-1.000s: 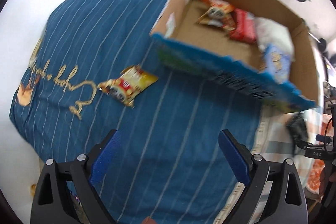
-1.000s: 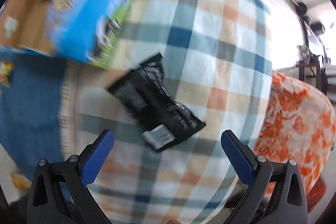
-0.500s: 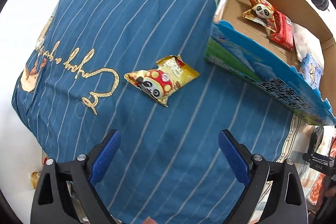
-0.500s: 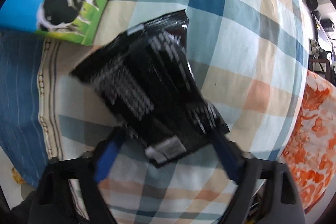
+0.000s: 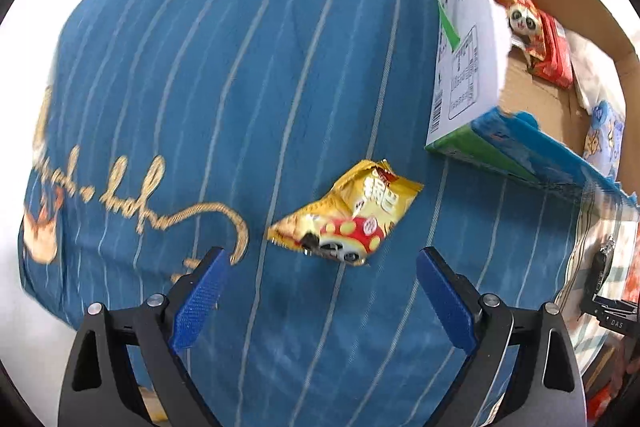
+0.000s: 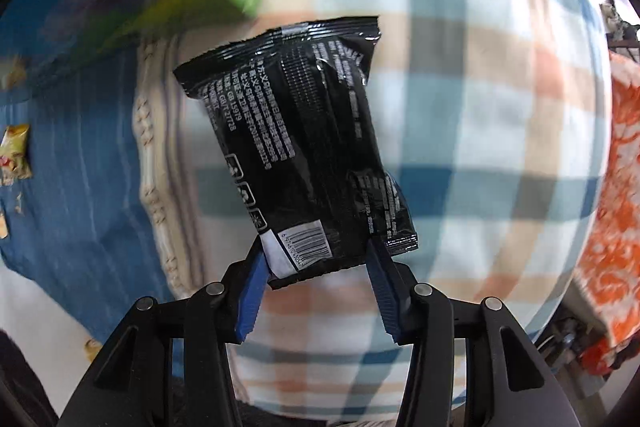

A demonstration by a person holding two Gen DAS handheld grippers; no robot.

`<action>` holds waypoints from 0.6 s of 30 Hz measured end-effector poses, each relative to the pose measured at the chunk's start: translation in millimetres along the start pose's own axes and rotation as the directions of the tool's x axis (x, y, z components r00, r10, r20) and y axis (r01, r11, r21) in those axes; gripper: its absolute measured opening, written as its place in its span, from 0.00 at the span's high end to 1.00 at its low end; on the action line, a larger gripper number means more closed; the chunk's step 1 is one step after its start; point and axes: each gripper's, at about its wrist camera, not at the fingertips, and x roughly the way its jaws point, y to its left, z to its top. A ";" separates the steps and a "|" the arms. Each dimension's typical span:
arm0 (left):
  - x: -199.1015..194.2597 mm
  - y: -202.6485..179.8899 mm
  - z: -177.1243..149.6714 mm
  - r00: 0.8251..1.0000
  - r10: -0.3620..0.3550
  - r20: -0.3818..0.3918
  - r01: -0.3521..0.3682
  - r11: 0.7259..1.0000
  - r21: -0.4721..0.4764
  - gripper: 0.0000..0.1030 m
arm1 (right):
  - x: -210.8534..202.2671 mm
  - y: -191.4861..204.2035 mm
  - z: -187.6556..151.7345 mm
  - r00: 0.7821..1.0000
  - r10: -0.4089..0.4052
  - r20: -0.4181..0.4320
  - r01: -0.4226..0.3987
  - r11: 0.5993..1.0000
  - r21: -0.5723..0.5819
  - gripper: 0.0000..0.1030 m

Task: Organize soft objects
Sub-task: 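Grasp the black pouch with the right tool while the left tool grasps the yellow snack bag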

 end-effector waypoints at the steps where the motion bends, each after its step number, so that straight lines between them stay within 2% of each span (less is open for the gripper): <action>1: 5.7 -2.0 4.1 1.000 -0.005 -0.013 0.005 1.000 0.026 0.07 | 0.3 3.8 -2.6 1.000 0.000 -0.001 0.000 1.000 -0.003 0.50; 4: 25.4 -14.4 13.8 0.998 0.017 -0.058 -0.010 0.993 0.120 0.07 | 0.3 11.6 -5.7 1.000 0.001 -0.010 -0.001 1.000 -0.004 0.50; 7: 45.3 -26.9 19.0 0.995 0.039 -0.097 -0.018 0.979 0.202 0.08 | -0.6 14.7 -2.5 0.999 -0.050 -0.005 0.050 0.999 -0.016 0.49; 9: 54.5 -29.4 20.1 0.993 0.034 -0.112 -0.009 0.976 0.216 0.19 | -3.9 22.1 -3.1 0.998 -0.063 0.009 0.063 0.998 -0.009 0.43; 10: 58.6 -29.1 19.8 0.992 0.026 -0.122 0.000 0.978 0.210 0.36 | -6.1 22.3 -4.2 0.997 -0.067 0.027 0.067 0.998 0.002 0.40; 11: 61.5 -28.0 19.1 0.991 0.012 -0.133 0.015 0.980 0.197 0.45 | -10.2 23.2 -6.3 0.996 -0.073 0.044 0.072 0.997 0.014 0.39; 13: 62.3 -26.0 16.5 0.991 -0.013 -0.131 0.036 0.984 0.172 0.48 | -19.1 20.1 1.1 0.995 -0.073 0.070 0.070 0.997 0.044 0.35; 15: 61.9 -23.6 10.8 0.992 -0.037 -0.121 0.056 0.986 0.157 0.50 | -24.4 18.8 4.4 0.993 -0.070 0.095 0.064 0.996 0.065 0.25; 18: 60.5 -22.1 -3.4 0.987 -0.094 -0.130 0.110 0.986 0.123 0.52 | -28.0 10.2 13.5 0.992 -0.061 0.112 0.052 0.995 0.086 0.25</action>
